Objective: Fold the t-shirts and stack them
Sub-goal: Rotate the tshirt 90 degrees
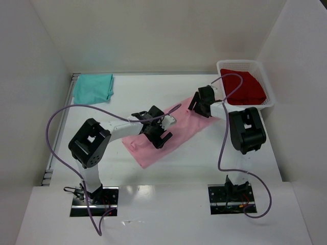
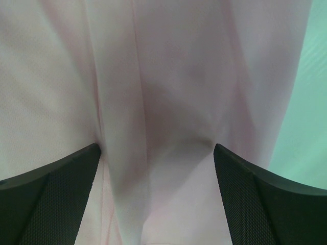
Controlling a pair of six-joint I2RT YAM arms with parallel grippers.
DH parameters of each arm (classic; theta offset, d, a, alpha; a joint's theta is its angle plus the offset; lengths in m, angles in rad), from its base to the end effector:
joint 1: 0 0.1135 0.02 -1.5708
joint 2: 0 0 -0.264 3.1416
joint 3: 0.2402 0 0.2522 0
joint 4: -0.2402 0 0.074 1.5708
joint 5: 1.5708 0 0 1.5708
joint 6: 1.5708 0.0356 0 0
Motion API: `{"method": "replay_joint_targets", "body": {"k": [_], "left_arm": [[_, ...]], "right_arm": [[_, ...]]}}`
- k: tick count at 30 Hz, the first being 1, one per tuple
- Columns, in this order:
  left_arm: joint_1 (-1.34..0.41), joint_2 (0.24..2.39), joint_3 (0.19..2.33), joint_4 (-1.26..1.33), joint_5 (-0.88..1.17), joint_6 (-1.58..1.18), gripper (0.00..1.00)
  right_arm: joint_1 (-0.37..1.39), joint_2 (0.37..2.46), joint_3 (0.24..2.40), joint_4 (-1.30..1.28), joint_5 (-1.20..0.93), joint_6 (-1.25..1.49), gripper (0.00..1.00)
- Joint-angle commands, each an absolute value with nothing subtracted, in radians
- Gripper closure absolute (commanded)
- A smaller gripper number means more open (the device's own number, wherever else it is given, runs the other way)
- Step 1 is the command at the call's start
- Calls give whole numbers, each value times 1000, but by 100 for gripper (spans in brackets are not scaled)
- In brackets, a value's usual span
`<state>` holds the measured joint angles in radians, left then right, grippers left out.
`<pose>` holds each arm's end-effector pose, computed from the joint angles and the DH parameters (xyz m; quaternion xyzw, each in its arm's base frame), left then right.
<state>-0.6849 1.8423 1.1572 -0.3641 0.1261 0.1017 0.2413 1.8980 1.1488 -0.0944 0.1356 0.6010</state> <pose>0.2860 -0.2394 0.1645 0.3846 0.8844 -0.1323 0.2290 0.3873 0.0904 0.1590 0.1905 0.9131 0.0873 0.3497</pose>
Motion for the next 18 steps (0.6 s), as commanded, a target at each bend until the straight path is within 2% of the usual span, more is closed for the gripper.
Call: {"method": "replay_joint_targets", "body": {"k": [1, 10, 18], "left_arm": [[-695, 1853, 1106, -544, 176, 6, 1], [-733, 1781, 1106, -583, 199, -34, 1], [-744, 1847, 1137, -592, 258, -25, 1]], "right_arm": [[291, 1953, 1229, -86, 147, 620, 22], [365, 2101, 1390, -104, 115, 629, 22], [405, 2174, 1560, -124, 94, 609, 22]]}}
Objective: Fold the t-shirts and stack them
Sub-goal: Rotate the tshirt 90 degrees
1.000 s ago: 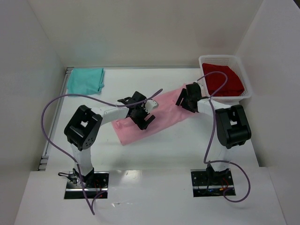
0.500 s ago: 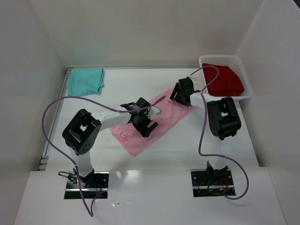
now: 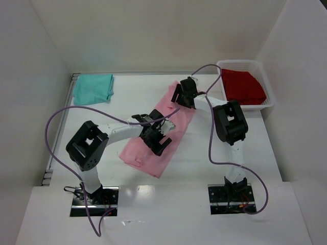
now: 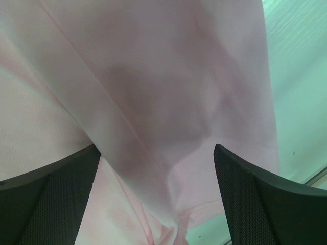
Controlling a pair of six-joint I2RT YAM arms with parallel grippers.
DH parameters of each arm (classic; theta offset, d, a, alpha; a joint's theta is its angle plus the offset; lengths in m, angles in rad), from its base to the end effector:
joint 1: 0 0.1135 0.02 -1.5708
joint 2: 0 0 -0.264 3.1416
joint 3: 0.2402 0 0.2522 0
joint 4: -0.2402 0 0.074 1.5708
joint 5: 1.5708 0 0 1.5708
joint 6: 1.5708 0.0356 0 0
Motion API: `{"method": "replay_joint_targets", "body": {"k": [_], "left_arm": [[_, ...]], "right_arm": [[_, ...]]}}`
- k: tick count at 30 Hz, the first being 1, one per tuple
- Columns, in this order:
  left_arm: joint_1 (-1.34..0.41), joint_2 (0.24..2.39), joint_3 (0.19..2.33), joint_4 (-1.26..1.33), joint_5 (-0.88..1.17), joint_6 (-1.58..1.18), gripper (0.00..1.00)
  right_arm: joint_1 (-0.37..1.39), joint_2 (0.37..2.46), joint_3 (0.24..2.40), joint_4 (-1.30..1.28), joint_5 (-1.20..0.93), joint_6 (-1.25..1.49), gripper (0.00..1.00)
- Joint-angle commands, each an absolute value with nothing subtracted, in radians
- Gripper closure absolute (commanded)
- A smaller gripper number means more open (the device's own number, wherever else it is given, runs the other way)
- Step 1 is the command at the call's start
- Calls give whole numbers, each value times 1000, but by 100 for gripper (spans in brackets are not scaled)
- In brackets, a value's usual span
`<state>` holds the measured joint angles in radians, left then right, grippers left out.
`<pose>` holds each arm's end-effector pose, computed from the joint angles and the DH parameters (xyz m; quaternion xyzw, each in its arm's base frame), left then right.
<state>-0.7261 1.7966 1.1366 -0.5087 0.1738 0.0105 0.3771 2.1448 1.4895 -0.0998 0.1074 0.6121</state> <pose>0.2592 -0.2384 0.1676 0.3676 0.9045 -0.1493 0.1566 0.4419 0.1709 0.1585 0.1286 0.9078 0.1446 0.3720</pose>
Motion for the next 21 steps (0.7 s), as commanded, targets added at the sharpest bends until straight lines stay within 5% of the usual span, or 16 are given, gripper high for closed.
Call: {"method": "replay_joint_targets", "body": {"k": [1, 21], "left_arm": [[-755, 1847, 1137, -592, 258, -15, 1], [-841, 1858, 1230, -534, 301, 15, 1]], "right_arm": [[405, 2186, 1574, -133, 94, 609, 22], [453, 2275, 1701, -75, -11, 580, 23]]}}
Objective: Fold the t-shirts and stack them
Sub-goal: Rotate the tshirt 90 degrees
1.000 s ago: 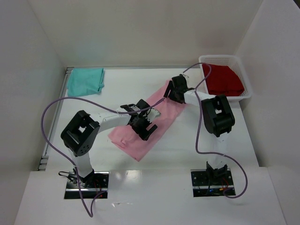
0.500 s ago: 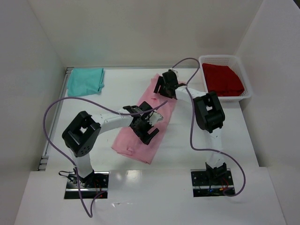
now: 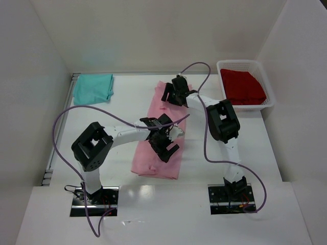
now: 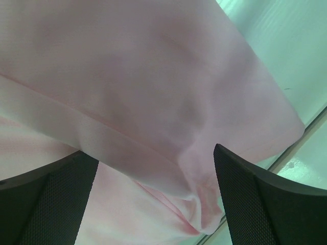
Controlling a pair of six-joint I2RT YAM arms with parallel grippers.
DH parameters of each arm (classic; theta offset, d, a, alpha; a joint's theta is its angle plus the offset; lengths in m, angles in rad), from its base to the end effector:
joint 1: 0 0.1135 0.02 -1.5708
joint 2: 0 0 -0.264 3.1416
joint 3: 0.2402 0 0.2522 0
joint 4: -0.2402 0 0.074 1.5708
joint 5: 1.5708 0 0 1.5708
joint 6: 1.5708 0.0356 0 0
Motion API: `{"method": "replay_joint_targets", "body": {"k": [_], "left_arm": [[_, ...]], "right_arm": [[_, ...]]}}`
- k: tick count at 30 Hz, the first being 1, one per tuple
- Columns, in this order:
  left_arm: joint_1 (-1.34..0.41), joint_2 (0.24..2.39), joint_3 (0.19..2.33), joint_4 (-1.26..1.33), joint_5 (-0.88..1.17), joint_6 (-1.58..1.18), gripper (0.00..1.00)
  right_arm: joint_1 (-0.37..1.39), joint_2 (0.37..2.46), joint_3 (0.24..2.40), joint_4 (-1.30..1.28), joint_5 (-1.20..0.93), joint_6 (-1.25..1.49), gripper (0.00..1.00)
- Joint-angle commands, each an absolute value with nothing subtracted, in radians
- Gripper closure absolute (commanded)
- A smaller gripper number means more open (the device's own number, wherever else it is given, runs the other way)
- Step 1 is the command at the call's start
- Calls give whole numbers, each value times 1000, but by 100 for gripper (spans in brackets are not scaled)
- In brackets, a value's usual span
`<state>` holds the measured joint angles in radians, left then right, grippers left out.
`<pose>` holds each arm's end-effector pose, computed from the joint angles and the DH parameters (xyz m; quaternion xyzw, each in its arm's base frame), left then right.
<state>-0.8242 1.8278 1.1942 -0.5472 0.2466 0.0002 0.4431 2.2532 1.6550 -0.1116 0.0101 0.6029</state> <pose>0.2390 -0.2711 0.1718 0.4119 0.8825 -0.1876 0.1279 0.4571 0.2165 0.1586 0.0746 0.9057 0.2045 0.3638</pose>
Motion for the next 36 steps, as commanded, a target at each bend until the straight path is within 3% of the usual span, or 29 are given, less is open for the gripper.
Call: {"method": "replay_joint_targets", "body": {"k": [1, 8, 14, 24, 29, 36], "left_arm": [[-850, 1858, 1230, -534, 301, 15, 1], [-861, 1784, 1230, -525, 180, -15, 1], [-861, 1532, 1193, -485, -56, -95, 1], [-861, 1155, 1062, -350, -299, -288, 1], [-861, 1167, 985, -331, -261, -411, 1], [-861, 1331, 962, -350, -262, -497, 1]], "right_arm": [[453, 2275, 1701, -75, -21, 571, 23], [453, 2284, 1713, -41, -64, 540, 23], [453, 2254, 1762, -41, -83, 505, 23], [433, 1901, 1609, -14, -23, 470, 18], [433, 1816, 1458, -14, 31, 469, 18], [433, 1877, 1344, 18, 72, 514, 18]]}}
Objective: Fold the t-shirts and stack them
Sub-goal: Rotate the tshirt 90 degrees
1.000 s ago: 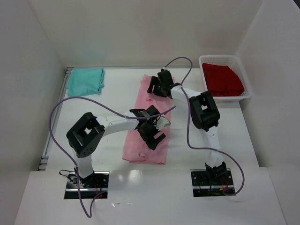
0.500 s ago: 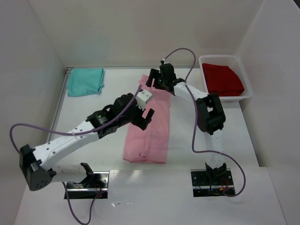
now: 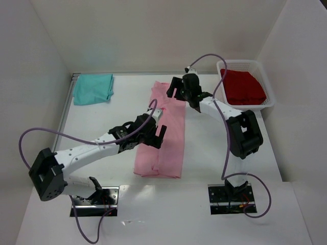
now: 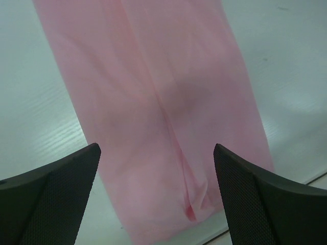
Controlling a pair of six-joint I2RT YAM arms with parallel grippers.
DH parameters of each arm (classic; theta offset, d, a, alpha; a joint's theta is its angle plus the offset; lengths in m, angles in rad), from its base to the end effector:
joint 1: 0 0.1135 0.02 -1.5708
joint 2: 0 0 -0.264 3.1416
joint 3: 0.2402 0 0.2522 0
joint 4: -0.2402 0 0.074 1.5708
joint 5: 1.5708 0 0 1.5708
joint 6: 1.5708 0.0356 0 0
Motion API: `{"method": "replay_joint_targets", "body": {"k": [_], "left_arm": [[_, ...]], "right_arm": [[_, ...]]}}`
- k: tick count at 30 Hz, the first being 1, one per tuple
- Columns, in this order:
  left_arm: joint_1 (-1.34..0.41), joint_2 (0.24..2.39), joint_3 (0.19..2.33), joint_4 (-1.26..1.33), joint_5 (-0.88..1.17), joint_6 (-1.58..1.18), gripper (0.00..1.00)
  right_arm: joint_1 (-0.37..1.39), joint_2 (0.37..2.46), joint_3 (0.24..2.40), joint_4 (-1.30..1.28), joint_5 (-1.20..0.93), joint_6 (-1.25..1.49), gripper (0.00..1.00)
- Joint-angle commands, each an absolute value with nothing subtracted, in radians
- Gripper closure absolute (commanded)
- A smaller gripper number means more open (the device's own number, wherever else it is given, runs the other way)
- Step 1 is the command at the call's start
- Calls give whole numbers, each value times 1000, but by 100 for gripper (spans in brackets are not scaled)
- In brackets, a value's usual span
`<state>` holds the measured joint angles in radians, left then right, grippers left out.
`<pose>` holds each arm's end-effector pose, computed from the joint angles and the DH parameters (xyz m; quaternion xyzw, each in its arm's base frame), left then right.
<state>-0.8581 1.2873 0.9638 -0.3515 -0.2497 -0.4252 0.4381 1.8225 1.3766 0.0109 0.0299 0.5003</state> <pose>0.1912 -0.2078 0.2782 0.1394 0.8851 -0.1673 0.4114 0.3917 0.1823 0.2715 0.0343 0.8423 0.2319 0.4854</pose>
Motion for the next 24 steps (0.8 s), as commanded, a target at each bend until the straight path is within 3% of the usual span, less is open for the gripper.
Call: {"method": "replay_joint_targets", "body": {"k": [1, 14, 24], "left_arm": [[-861, 1351, 962, -350, -271, -497, 1], [-910, 1658, 1028, -341, -198, -463, 1], [-919, 1744, 1048, -318, -101, -463, 1]], "right_arm": [[433, 1887, 1344, 18, 72, 514, 18], [423, 2098, 1491, -17, 61, 503, 18], [423, 2255, 1623, -67, 28, 503, 18]]}}
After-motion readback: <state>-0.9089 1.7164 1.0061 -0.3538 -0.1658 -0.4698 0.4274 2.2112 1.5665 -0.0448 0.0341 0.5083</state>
